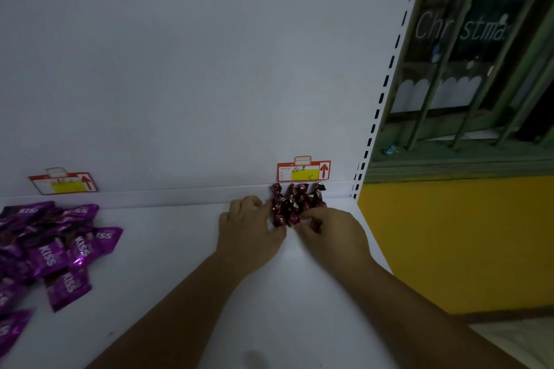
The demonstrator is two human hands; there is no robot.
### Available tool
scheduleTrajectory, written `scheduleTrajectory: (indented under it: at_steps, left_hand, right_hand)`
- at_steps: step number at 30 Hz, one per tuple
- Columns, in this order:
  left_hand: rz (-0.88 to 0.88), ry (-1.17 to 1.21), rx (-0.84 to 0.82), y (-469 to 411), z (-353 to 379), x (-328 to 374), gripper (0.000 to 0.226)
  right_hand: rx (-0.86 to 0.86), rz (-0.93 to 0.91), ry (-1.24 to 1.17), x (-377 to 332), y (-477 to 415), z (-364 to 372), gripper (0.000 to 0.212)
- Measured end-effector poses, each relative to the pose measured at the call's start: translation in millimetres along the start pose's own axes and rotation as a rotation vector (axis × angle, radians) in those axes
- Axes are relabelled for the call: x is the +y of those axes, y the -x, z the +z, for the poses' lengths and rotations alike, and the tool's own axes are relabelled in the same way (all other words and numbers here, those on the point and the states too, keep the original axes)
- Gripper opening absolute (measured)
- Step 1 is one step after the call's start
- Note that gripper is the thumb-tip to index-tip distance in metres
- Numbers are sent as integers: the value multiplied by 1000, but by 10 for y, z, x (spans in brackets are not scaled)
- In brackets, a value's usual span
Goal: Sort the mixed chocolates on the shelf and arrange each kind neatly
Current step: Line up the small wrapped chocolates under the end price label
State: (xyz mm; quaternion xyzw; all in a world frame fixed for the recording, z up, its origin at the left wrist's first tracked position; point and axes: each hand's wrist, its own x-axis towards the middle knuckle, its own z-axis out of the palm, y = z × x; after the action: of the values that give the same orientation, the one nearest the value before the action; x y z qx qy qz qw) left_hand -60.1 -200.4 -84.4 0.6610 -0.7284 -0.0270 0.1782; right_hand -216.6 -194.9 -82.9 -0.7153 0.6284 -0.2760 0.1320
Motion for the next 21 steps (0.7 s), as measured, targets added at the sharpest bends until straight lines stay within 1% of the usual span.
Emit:
scheduleTrajectory:
  at_steps: [4, 7, 9, 11, 12, 14, 16, 18, 19, 20, 21]
  left_hand:
    - [-2, 9, 31, -9, 26, -21, 47]
    - [-15, 78, 11, -29, 14, -34, 52]
    - [-40, 134, 5, -28, 0, -39, 53]
    - [-76, 271, 89, -13, -17, -45, 42]
    - [-98, 335, 132, 0, -30, -47, 33]
    - [-129, 392, 141, 24, -55, -47, 25]
    - [-126, 407, 91, 46, -96, -56, 23]
    - [-89, 436, 30, 129, -210, -84, 20]
    - [-37, 453, -48, 208, -305, -114, 20]
    - [47, 477, -177, 321, -436, -154, 22]
    - [153, 485, -361, 454, -585, -197, 27]
  right_hand:
    - [20, 6, -26, -17, 9, -8, 23]
    - [70, 63, -197, -17, 23, -38, 17]
    - [58, 76, -287, -12, 41, -62, 21]
    - [-46, 25, -292, -17, 86, -108, 25]
    - [-133, -11, -267, -29, 135, -152, 24]
    - [-333, -98, -267, -67, 288, -291, 15]
    - [-526, -180, -345, -74, 507, -458, 4]
    - [-639, -255, -379, -32, 750, -599, 19]
    - [-657, -292, -369, -12, 857, -659, 25]
    - [-651, -334, -345, 6, 958, -703, 28]
    - [-635, -367, -314, 2, 1042, -737, 32]
